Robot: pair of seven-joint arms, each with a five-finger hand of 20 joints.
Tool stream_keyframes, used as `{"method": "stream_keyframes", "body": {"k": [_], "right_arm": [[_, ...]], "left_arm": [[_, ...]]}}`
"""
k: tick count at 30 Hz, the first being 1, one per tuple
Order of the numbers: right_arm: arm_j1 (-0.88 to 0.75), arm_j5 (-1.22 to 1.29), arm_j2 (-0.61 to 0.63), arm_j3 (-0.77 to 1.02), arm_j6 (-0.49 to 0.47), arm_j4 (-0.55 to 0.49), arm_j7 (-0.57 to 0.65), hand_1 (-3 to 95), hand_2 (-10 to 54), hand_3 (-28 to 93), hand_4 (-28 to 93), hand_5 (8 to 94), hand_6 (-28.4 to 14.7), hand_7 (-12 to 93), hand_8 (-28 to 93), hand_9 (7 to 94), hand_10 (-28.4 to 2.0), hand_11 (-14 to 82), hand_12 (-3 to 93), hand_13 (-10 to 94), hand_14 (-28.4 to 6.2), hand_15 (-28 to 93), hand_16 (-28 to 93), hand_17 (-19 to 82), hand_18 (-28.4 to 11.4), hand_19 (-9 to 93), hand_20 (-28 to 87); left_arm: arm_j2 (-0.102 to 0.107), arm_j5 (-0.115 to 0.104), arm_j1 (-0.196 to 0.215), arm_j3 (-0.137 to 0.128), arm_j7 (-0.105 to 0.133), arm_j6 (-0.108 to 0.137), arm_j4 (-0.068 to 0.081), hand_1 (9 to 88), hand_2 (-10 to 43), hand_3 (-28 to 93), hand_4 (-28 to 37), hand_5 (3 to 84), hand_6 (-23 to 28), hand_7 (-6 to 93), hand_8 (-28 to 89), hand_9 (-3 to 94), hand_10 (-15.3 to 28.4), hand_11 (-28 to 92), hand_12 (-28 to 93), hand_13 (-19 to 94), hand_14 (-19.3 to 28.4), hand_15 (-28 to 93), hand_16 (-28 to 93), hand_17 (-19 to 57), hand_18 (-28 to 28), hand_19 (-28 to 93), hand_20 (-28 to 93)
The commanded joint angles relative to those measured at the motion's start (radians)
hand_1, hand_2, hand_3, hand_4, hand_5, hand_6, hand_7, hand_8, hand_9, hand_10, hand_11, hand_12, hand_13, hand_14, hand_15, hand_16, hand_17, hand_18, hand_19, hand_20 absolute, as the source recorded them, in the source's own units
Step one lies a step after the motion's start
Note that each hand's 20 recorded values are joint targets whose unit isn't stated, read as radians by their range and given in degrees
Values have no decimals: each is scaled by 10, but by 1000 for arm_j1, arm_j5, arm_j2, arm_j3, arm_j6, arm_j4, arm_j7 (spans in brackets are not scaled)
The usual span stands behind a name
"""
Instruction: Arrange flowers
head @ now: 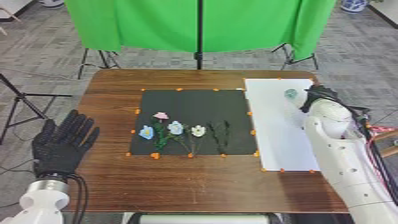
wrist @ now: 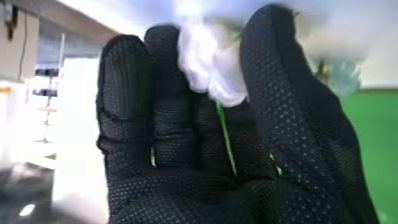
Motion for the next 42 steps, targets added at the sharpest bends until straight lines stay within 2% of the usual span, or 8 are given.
{"method": "stream_keyframes", "body": {"k": [1, 12, 14, 20, 27, 32, 41, 42], "right_arm": [[-73, -12, 42, -62, 364, -48, -45, 719, -95, 561, -282, 669, -14, 425, 79, 723, -111, 234, 518, 689, -41, 492, 436, 486, -122, 761, 376], [-92, 62, 49, -245, 305, -399, -190, 698, -95, 603, -283, 668, -12, 456, 92, 729, -114, 230, 538, 691, -47, 492, 450, 479, -132, 772, 384], [-85, 6, 25, -301, 274, -426, -222, 685, -95, 627, -283, 670, -14, 456, 91, 732, -117, 230, 530, 691, -51, 495, 445, 479, -138, 775, 381], [-57, -75, -14, -441, 220, -419, -285, 686, -95, 631, -283, 683, -18, 445, 96, 740, -121, 231, 525, 694, -54, 498, 440, 480, -148, 783, 377], [-64, -164, -22, -491, 189, -366, -316, 699, -95, 625, -283, 691, -21, 434, 104, 748, -121, 230, 527, 699, -56, 501, 442, 480, -155, 792, 372], [-96, -202, -6, -476, 168, -375, -319, 700, -95, 624, -283, 692, -21, 429, 111, 747, -124, 228, 529, 698, -56, 501, 444, 479, -156, 796, 370], [-124, -190, 1, -461, 109, -390, -314, 695, -95, 635, -283, 688, -24, 415, 106, 741, -128, 218, 521, 690, -60, 504, 446, 468, -162, 804, 372], [-129, -196, -1, -454, 107, -390, -330, 694, -95, 634, -283, 686, -25, 408, 98, 741, -129, 212, 514, 687, -60, 502, 446, 466, -163, 803, 371]], "left_arm": [[-9, 3, 7, 0, -2, 3, 4, 272, 121, 748, -270, 463, 89, 139, -84, 420, 150, 243, 147, 325, 155, 431, -32, -42, 148, 332, 203], [-25, 2, 26, -3, 6, 10, -7, 274, 123, 746, -267, 463, 89, 140, -84, 420, 149, 243, 147, 326, 154, 431, -33, -41, 147, 332, 201], [-27, -3, 22, 2, 1, 37, -14, 276, 124, 745, -268, 463, 89, 140, -84, 420, 149, 244, 147, 326, 155, 431, -33, -41, 147, 332, 201], [-29, -4, -3, 18, -4, 25, -3, 277, 127, 746, -268, 465, 91, 141, -84, 421, 149, 248, 147, 327, 155, 435, -34, -40, 147, 333, 201], [-40, 24, -29, 36, -20, 8, 5, 281, 132, 741, -270, 466, 91, 141, -85, 422, 150, 249, 146, 327, 155, 436, -35, -40, 147, 334, 200], [-48, 57, -26, 20, -50, -6, 9, 284, 137, 733, -274, 464, 90, 139, -85, 420, 150, 244, 144, 326, 155, 434, -36, -41, 148, 336, 201], [-47, 54, -18, 8, -52, 0, 6, 285, 144, 729, -276, 464, 90, 136, -83, 419, 150, 243, 144, 325, 156, 435, -36, -41, 148, 338, 200], [-46, 37, -20, 8, -52, 3, 4, 286, 145, 728, -277, 464, 90, 137, -83, 419, 150, 243, 144, 325, 155, 435, -36, -42, 148, 339, 200]]}}
